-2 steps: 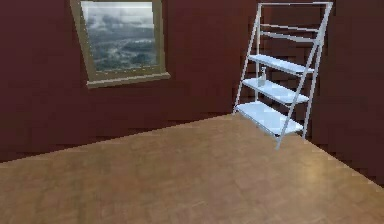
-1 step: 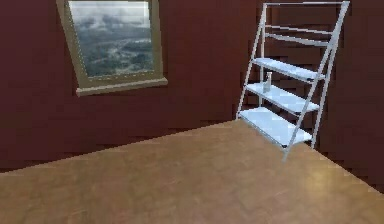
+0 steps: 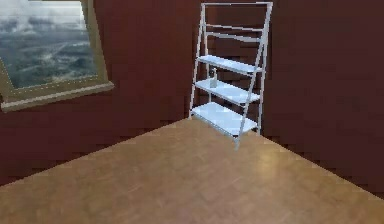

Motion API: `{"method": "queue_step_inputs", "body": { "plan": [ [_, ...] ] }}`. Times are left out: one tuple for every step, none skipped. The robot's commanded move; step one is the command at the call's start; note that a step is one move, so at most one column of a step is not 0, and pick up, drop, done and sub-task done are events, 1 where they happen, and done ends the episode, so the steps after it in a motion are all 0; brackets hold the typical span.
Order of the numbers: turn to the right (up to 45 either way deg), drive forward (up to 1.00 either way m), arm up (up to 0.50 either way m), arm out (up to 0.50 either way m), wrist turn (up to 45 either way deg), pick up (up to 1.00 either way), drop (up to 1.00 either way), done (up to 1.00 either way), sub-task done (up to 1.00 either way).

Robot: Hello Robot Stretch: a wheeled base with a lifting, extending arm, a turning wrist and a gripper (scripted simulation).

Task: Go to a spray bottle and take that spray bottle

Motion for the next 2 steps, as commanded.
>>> {"method": "queue_step_inputs", "body": {
  "plan": [
    [0.0,1.0,0.0,0.0,0.0,0.0,0.0,0.0,0.0],
    [6.0,0.0,0.0,0.0,0.0,0.0,0.0,0.0,0.0]
  ]
}}
